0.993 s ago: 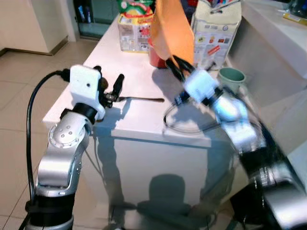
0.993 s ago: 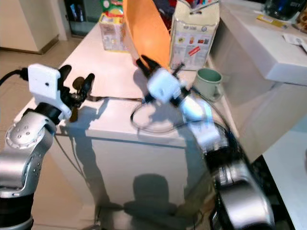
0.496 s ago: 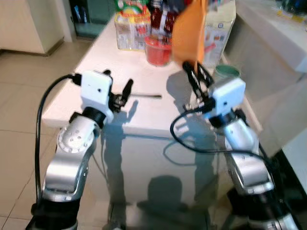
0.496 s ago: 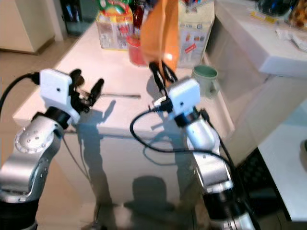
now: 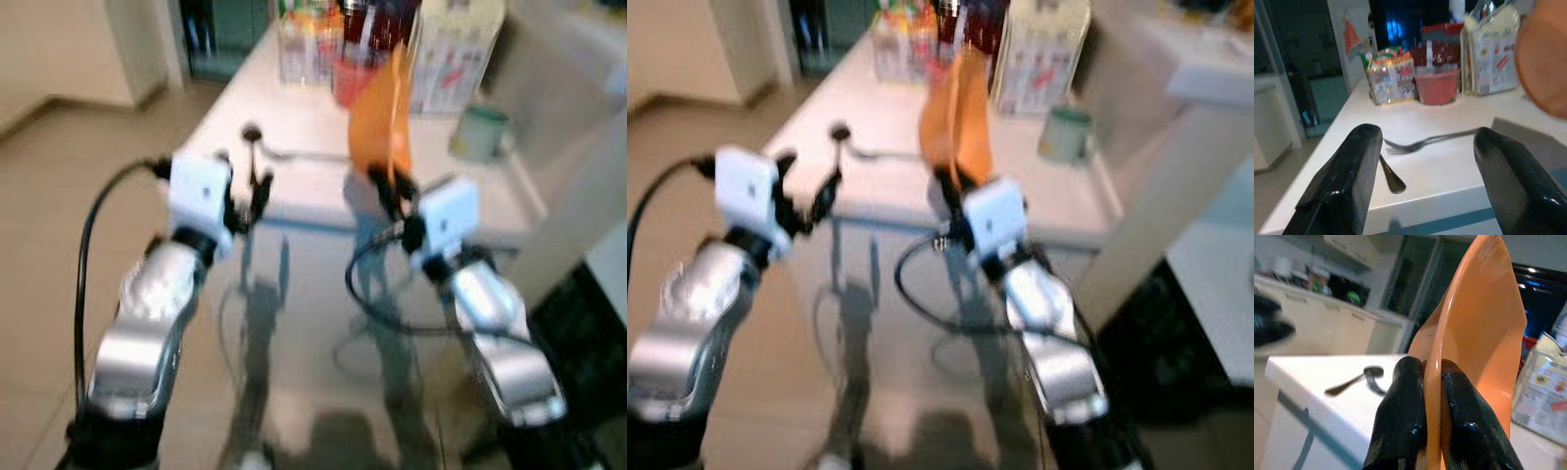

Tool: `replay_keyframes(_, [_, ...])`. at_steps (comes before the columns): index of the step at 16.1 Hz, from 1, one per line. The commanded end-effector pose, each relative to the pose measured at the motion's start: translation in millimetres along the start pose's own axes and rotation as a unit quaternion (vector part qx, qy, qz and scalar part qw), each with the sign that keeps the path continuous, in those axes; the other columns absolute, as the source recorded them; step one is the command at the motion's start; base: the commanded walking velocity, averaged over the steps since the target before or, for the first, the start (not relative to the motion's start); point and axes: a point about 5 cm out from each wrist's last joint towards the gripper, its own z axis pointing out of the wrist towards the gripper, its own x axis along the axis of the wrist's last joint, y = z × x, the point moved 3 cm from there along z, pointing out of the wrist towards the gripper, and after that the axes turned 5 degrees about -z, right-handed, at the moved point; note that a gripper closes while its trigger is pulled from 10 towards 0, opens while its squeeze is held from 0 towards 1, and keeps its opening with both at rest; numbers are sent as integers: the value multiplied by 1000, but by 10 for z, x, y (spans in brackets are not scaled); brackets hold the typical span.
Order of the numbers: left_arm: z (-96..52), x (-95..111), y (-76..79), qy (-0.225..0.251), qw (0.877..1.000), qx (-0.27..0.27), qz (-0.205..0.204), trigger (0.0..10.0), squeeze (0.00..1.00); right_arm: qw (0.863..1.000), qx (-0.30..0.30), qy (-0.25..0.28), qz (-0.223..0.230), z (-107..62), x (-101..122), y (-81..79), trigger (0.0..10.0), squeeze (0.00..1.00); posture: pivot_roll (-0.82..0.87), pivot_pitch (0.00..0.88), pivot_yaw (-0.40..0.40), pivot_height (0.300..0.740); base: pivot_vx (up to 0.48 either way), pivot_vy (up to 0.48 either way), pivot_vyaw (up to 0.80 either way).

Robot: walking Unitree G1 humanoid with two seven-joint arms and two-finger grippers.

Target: Setting the table

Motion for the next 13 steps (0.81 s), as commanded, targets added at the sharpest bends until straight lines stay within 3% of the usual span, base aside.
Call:
replay_keyframes(1, [21,-7,-13,-1,1000,6,0,10000,0,1000,-15,1,-15,-12,56,79,10000,0,37,0,-54,740,0,0,0])
replay_keyframes(4, [48,-50,-10,-8,1000,19,-6,10000,0,999,-27,-21,-10,-42,-16,114,10000,0,27,0,-56,740,0,-96,0])
replay_keyframes(7, [55,-128,54,-22,1000,15,-1,10000,0,998,-41,-56,-11,-83,-149,151,10000,0,43,0,-54,740,0,-466,0])
replay_keyframes(13, [59,-179,-8,-30,999,27,6,10000,0,995,-36,-84,-28,-88,-221,126,10000,0,30,0,-58,740,0,-471,0])
